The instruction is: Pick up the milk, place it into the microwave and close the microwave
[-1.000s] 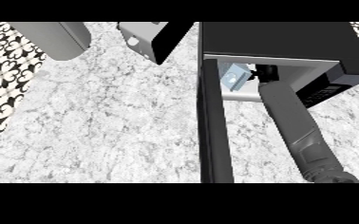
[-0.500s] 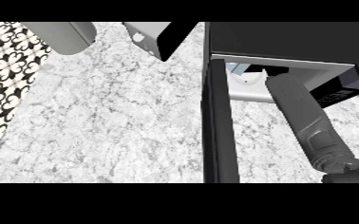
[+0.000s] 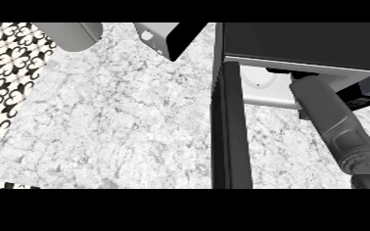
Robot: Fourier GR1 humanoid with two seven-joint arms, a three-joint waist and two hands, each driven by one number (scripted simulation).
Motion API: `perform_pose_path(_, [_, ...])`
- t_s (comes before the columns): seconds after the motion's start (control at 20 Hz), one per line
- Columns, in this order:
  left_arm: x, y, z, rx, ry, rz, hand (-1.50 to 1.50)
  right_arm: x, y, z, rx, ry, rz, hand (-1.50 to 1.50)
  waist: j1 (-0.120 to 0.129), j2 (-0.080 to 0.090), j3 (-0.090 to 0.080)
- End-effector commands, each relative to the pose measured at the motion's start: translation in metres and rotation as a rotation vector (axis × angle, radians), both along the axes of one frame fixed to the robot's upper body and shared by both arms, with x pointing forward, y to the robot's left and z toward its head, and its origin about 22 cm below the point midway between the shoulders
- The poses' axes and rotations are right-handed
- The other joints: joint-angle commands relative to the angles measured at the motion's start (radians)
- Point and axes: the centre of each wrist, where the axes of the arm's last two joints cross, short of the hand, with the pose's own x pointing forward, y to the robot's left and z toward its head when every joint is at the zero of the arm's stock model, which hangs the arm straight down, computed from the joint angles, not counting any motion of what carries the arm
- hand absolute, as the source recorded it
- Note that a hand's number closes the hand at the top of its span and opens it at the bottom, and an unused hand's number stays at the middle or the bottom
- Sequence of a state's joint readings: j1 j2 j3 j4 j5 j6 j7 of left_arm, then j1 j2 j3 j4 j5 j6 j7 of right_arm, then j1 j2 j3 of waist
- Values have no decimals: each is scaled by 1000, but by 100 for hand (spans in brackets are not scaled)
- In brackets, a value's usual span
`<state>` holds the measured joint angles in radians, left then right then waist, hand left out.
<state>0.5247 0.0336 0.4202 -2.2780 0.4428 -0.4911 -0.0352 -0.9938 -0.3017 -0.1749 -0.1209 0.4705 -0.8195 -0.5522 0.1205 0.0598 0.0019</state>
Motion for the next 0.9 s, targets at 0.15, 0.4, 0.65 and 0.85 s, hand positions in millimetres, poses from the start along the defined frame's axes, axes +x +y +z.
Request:
perform_pose_path(0.15, [9, 1, -2, 37, 11, 20, -150, 3, 2, 6, -60, -30, 75, -150, -1, 2, 6])
perform_pose_path(0.4, [15, 4, -9, 42, 22, -22, -150, 11, 17, 16, -20, -22, 153, -150, 7, -3, 4])
perform_pose_path(0.65, [22, -6, -6, 62, 30, -88, -150, 9, 11, 13, 21, -8, 251, -150, -6, -5, 5])
perform_pose_path(0.85, [28, -7, -12, 51, 26, -155, -150, 5, 30, 1, 152, 19, 309, -150, -9, -9, 5])
